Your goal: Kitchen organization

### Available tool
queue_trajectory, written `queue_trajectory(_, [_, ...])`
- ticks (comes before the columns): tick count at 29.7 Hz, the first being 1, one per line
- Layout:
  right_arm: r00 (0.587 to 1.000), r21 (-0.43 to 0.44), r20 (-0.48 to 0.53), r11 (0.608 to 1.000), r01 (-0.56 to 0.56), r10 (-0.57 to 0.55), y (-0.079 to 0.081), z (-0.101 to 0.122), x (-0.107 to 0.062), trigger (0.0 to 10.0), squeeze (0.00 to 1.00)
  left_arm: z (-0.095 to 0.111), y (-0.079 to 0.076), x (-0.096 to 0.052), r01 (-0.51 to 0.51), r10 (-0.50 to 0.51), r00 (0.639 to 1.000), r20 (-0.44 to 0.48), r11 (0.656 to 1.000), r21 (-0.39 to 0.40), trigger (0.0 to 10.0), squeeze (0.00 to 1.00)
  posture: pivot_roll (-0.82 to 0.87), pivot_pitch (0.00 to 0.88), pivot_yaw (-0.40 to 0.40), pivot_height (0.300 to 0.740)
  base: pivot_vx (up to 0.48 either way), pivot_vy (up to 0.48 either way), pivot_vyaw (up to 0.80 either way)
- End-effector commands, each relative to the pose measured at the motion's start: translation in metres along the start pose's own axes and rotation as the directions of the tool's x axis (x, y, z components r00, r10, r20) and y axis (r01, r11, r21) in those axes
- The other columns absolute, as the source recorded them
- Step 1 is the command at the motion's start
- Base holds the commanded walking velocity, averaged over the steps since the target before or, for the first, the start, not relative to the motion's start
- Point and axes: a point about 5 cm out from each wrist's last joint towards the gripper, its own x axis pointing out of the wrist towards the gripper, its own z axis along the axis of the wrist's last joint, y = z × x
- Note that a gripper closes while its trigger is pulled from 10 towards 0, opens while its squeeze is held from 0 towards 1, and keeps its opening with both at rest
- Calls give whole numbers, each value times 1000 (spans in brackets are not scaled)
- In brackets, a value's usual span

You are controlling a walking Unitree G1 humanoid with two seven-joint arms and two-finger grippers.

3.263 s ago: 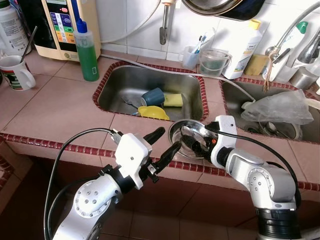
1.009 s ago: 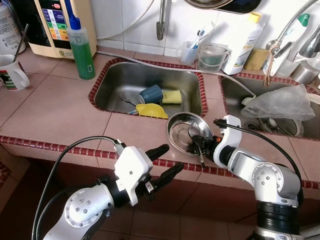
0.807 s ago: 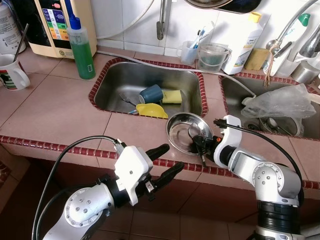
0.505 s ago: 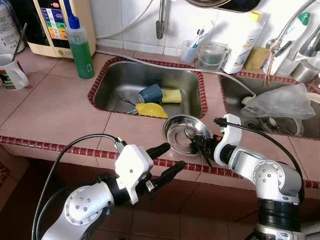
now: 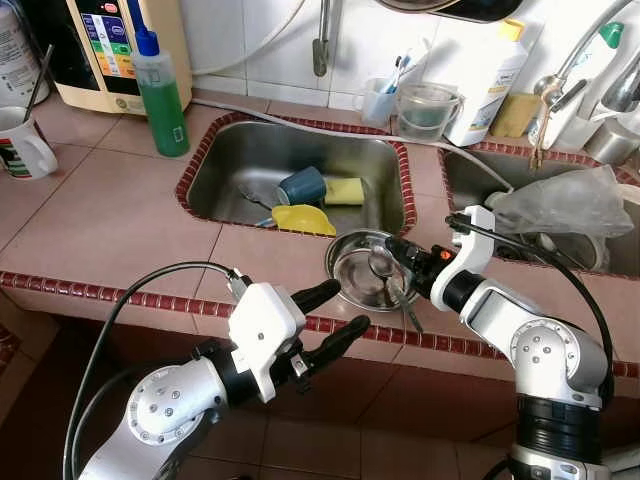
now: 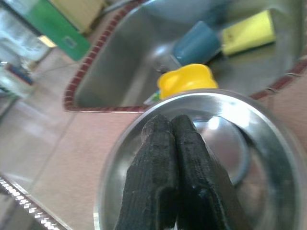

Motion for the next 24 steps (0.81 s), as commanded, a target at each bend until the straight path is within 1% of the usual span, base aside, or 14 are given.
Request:
queue_trajectory(1, [1000, 3, -4, 1000, 4, -4, 0, 1, -2, 10000, 1000, 3, -2, 1, 16, -16, 1000, 9, 1000, 1, 10000, 0, 43, 108, -81, 740, 0, 0, 0])
queue_trajectory(3, [997, -40, -42, 997, 61, -62, -3, -4, 0, 10000, 1000, 3, -1, 1, 16, -16, 1000, 9, 1000, 3, 10000, 0, 43, 108, -82, 740, 0, 0, 0])
queue_trajectory(4, [995, -47, -51, 995, 82, -85, -5, -5, 1, 10000, 1000, 3, -1, 1, 16, -16, 1000, 9, 1000, 3, 10000, 0, 44, 108, -82, 740, 0, 0, 0])
queue_trajectory(5, [995, -47, -51, 995, 82, -85, -5, -5, 1, 10000, 1000, 3, -1, 1, 16, -16, 1000, 9, 1000, 3, 10000, 0, 44, 108, -82, 740, 0, 0, 0])
queue_trajectory(7, [987, -54, -77, 989, 135, -139, -7, -8, 2, 10000, 1000, 3, -2, 1, 16, -16, 1000, 11, 1000, 3, 10000, 0, 43, 110, -83, 740, 0, 0, 0])
queue_trajectory(8, [987, -54, -77, 989, 135, -139, -7, -8, 2, 10000, 1000, 3, -2, 1, 16, -16, 1000, 11, 1000, 3, 10000, 0, 43, 110, -83, 740, 0, 0, 0])
queue_trajectory(9, [980, -61, -108, 985, 164, -170, -6, -12, 4, 10000, 1000, 3, -2, 2, 17, -17, 1000, 11, 1000, 3, 10000, 0, 42, 112, -85, 740, 0, 0, 0])
queue_trajectory(10, [976, -67, -117, 982, 176, -183, -5, -13, 4, 10000, 1000, 4, -2, 2, 17, -17, 1000, 12, 1000, 3, 10000, 0, 42, 112, -85, 740, 0, 0, 0])
queue_trajectory(14, [970, -77, -153, 981, 178, -188, -3, -19, 5, 10000, 1000, 4, -3, 2, 18, -18, 1000, 13, 1000, 4, 10000, 0, 43, 116, -87, 740, 0, 0, 0])
queue_trajectory(19, [974, -67, -161, 986, 152, -161, 0, -22, 4, 10000, 1000, 4, -3, 2, 14, -14, 1000, 15, 1000, 3, 10000, 0, 44, 121, -88, 740, 0, 0, 0])
queue_trajectory(24, [969, -74, -182, 985, 158, -169, 1, -23, 4, 10000, 1000, 5, -3, 3, 13, -13, 1000, 15, 1000, 4, 10000, 0, 45, 127, -89, 740, 0, 0, 0])
